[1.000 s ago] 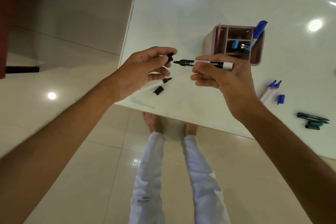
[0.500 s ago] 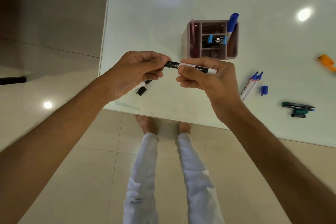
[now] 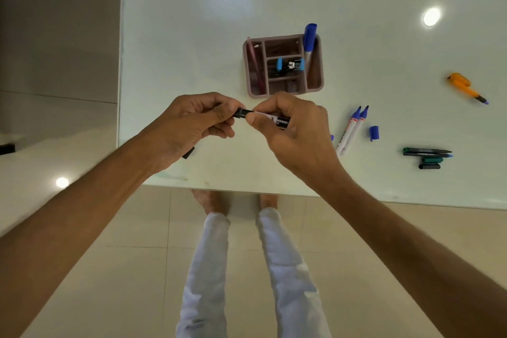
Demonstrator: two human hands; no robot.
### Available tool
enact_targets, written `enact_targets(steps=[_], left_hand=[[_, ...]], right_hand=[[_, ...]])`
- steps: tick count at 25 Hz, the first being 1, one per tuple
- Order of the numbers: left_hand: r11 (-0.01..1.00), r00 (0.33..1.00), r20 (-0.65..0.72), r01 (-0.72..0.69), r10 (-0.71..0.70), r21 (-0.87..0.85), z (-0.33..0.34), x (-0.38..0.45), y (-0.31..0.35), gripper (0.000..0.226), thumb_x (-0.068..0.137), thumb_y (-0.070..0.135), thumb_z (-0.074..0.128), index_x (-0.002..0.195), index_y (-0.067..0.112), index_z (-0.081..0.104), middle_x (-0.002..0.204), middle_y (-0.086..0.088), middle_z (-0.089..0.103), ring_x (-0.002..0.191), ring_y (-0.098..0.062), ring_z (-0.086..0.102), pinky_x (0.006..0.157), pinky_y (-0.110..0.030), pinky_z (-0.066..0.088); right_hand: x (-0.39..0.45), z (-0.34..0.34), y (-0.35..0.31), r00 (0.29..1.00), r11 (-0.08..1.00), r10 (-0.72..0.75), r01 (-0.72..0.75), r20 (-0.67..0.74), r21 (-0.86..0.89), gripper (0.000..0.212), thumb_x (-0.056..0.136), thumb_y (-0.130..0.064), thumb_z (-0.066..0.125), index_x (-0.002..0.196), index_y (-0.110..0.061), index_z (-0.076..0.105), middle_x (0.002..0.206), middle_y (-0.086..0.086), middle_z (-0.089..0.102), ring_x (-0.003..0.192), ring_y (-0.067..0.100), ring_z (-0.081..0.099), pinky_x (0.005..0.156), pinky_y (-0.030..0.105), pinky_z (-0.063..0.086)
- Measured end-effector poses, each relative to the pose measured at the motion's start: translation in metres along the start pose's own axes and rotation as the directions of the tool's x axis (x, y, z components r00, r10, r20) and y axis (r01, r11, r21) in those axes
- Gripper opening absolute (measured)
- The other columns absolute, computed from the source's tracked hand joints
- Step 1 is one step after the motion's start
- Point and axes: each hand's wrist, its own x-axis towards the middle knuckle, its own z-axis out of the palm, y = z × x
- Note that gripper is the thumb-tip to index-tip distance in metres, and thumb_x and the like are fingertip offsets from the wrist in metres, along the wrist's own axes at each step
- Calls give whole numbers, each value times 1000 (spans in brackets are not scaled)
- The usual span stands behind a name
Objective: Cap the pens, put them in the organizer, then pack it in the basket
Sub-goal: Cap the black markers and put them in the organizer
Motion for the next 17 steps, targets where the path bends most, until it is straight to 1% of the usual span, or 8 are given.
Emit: enact_targets(steps=[3,5,6,8,10,11,14,17], left_hand=[[994,999,39,-1,-3,110,-6,0,11,31,91,36,65,110,17,79,93,-5,75,81,-13,76,82,-20,61],[986,999,34,-19,14,164,-8,-1,21,34,91,38,66,117,18,77,101,-6,78,89,-17,79,87,-23,62],[987,1000,15,-28,26,156,-9,1,27,37,92,41,65,121,20,74,107,-6,79,95,-19,79,91,-27,62],[999,994,-108,-17,23,51,-14,8,37,44,97,50,59,130,22,67,119,-6,78,107,-21,78,98,-31,60],[997,960,-277,-48,29,-63,-26,14,42,45,104,52,54,129,17,68,119,-6,77,111,-22,77,100,-31,59],[994,940,-339,-64,29,-93,-33,14,40,43,106,51,55,125,15,70,115,-6,77,110,-22,77,99,-30,60],[994,920,-391,-48,5,-100,-45,10,27,34,106,45,57,110,16,74,100,-1,76,104,-20,76,97,-28,60],[997,920,-392,-27,-4,-75,-54,5,14,31,107,43,57,105,18,75,98,1,76,100,-19,75,100,-31,59]], right_hand=[[2,-3,6,990,984,-74,92,121,-151,24,102,-39,65,108,-18,74,84,-11,59,73,6,53,65,10,37],[10,-10,7,975,932,-168,205,144,-299,29,102,-43,62,112,-18,73,101,-6,50,92,8,46,77,16,36],[16,-16,6,975,906,-204,224,93,-360,28,103,-43,61,110,-18,72,105,-6,50,98,9,46,83,23,41],[35,-34,3,956,934,-218,147,-195,-325,26,104,-38,56,101,-15,68,96,-6,63,89,12,60,84,36,52],[62,-59,-3,888,986,-135,77,-440,-148,29,102,-35,58,98,-10,73,83,-11,71,74,3,67,80,25,55],[74,-69,-6,880,989,-120,65,-460,-133,30,100,-35,60,99,-9,75,80,-14,70,69,-3,67,76,16,54],[92,-74,-8,933,972,-159,90,-322,-219,28,99,-35,63,98,-10,76,79,-16,70,63,-8,64,70,0,44],[101,-59,-5,952,937,-199,115,-233,-330,24,99,-36,63,92,-15,73,79,-11,71,61,1,60,67,-2,38]])
